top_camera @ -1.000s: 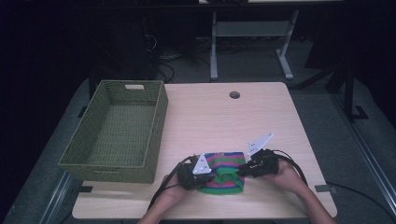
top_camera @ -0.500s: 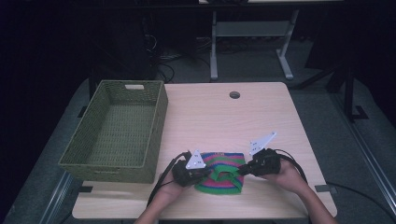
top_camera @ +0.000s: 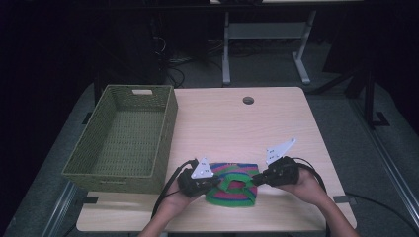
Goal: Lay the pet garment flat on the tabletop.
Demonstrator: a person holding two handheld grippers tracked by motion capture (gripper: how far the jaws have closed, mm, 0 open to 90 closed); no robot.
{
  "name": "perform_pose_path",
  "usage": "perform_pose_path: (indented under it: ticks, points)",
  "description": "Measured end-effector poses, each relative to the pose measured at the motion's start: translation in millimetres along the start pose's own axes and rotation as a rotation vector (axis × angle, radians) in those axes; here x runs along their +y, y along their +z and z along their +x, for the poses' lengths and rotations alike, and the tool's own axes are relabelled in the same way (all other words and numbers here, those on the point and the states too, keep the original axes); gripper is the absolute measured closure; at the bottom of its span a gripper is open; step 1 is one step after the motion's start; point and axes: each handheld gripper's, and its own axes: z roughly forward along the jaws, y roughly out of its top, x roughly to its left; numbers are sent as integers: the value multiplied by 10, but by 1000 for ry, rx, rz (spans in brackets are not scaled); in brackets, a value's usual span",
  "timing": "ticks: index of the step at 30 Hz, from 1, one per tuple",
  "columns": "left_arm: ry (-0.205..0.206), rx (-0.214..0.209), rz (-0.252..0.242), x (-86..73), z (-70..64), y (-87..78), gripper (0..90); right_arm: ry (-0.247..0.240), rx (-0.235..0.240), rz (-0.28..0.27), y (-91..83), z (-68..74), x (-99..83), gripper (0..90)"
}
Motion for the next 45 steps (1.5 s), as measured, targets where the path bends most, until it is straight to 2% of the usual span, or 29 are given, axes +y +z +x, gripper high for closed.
perform_pose_path:
  ticks: [24, 45]
  points:
    - [6, -4, -41, 0, -72, -191, 819, -31, 16, -28, -66, 131, 54, 848]
    - [21, -11, -46, 68, -114, -321, 823, -61, 29, -31, -138, 236, 166, 850]
